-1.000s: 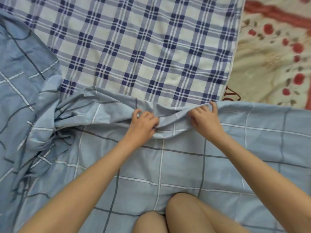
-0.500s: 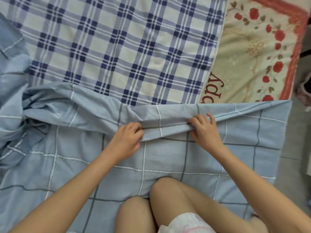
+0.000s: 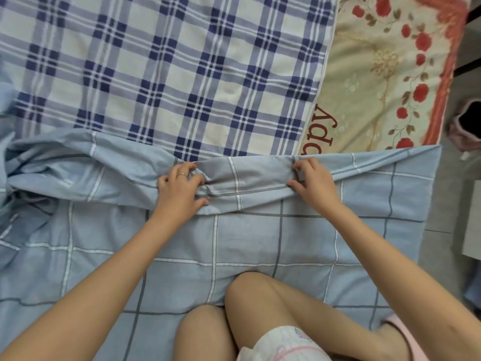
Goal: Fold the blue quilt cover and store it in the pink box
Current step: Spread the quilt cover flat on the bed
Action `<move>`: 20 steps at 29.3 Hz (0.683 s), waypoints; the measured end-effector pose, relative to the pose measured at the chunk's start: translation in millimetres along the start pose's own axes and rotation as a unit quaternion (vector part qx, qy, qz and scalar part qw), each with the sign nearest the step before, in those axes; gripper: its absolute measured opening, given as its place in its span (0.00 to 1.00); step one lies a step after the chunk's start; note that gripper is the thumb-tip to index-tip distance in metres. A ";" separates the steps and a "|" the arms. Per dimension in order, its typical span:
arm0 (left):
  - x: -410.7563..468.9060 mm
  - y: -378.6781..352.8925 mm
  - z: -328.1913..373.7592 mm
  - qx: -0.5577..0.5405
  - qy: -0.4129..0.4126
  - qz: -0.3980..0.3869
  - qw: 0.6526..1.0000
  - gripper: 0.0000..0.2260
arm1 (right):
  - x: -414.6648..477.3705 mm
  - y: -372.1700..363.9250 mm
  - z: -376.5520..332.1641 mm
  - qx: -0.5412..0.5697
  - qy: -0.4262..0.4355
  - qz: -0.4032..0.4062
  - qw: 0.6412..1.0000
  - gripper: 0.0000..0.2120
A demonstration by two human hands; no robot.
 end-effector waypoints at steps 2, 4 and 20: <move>2.0 6.4 2.1 -0.005 -0.016 0.033 0.999 0.13 | 3.0 -2.5 -4.6 0.000 0.012 0.003 1.000 0.09; 4.7 16.8 5.1 0.005 -0.047 0.090 0.995 0.12 | 5.9 -3.2 -8.6 -0.013 0.023 0.001 1.000 0.04; 36.4 81.5 3.8 -0.040 -0.046 0.188 0.980 0.04 | 20.3 20.9 -23.7 0.021 0.087 -0.079 0.993 0.10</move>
Point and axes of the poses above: each hand's wrist, its own x-axis towards the middle knuckle, its own y-axis out of the back of the hand, z = x × y, the point moved 9 cm from there along x, towards the middle knuckle, and after that the axes turned 10 degrees about x, right-handed, at the moved point
